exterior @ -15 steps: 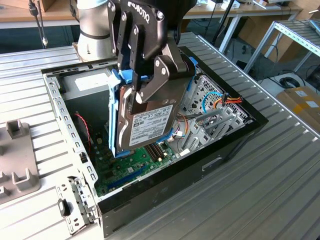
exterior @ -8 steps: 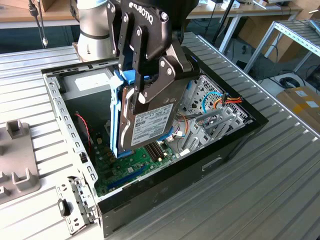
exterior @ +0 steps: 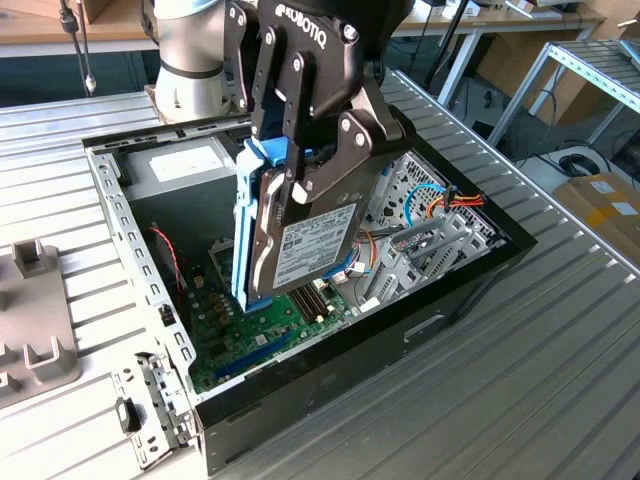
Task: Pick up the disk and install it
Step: 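Pick up the disk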
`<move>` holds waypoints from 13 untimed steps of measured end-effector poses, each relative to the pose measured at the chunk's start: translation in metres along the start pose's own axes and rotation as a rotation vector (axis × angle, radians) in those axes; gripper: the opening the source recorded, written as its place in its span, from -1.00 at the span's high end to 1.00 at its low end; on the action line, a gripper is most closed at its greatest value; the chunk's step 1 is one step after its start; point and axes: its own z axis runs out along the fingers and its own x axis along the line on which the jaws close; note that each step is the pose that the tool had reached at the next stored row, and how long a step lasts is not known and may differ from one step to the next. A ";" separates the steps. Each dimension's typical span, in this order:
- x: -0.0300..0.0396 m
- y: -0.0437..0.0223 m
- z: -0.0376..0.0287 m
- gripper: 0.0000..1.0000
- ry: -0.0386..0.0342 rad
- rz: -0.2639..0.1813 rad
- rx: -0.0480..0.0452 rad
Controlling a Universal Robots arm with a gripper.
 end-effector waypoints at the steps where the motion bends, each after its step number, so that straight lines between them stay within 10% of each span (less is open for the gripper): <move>1: 0.0000 -0.0014 0.0000 0.26 0.0000 0.000 0.0000; 13: 0.0002 -0.0116 -0.0001 0.26 0.0000 0.000 -0.0001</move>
